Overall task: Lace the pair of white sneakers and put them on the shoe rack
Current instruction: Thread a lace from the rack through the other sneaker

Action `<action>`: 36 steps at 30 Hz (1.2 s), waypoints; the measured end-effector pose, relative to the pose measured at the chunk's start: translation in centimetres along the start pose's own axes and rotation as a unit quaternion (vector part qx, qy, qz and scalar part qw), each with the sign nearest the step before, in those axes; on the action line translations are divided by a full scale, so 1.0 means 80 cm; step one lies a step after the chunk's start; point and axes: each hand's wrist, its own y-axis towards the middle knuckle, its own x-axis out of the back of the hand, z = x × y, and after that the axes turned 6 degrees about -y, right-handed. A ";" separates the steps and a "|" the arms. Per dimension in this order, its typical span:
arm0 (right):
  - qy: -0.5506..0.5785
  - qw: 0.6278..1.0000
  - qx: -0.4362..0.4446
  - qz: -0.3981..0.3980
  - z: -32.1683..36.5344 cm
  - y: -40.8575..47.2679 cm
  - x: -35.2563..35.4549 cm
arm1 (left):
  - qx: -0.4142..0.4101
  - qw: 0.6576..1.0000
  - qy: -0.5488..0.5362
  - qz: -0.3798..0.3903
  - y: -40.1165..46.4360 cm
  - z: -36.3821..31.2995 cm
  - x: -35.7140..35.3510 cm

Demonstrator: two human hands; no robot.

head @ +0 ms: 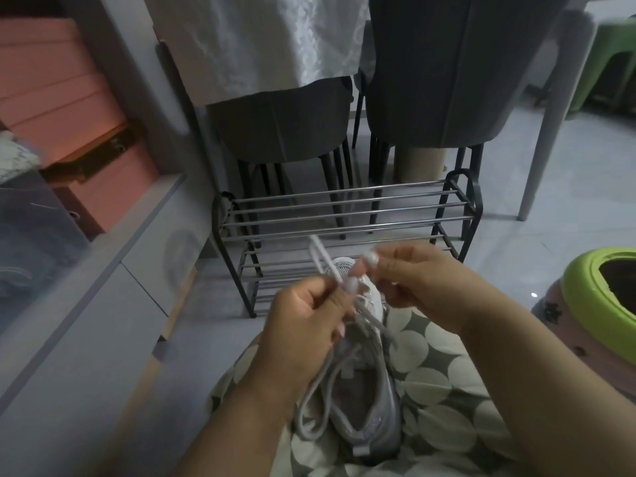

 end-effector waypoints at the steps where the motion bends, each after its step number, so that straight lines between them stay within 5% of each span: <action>1: -0.059 0.998 -0.009 0.025 -0.002 -0.003 0.000 | -0.009 1.000 -0.026 -0.014 0.004 -0.004 0.003; 4: -0.133 0.985 -0.022 0.106 -0.007 -0.009 -0.006 | -0.028 0.997 -0.072 -0.026 0.017 -0.014 0.005; 11: -0.112 0.990 -0.032 0.074 -0.021 -0.009 0.007 | -0.060 0.993 -0.087 -0.053 0.034 -0.017 0.005; 17: 0.096 0.995 -0.029 -0.023 -0.034 -0.005 0.012 | 0.038 0.987 0.144 -0.066 0.004 0.004 -0.002; 22: 0.046 0.997 -0.017 -0.060 -0.036 -0.004 0.006 | 0.100 0.960 0.260 -0.024 -0.019 0.022 -0.017; 30: -0.082 0.994 -0.027 -0.072 -0.033 -0.005 -0.003 | 0.168 0.981 0.074 -0.061 -0.022 0.034 -0.031; 36: -0.206 0.975 -0.020 -0.083 -0.027 -0.005 -0.010 | 0.169 0.981 0.040 -0.081 -0.022 0.039 -0.031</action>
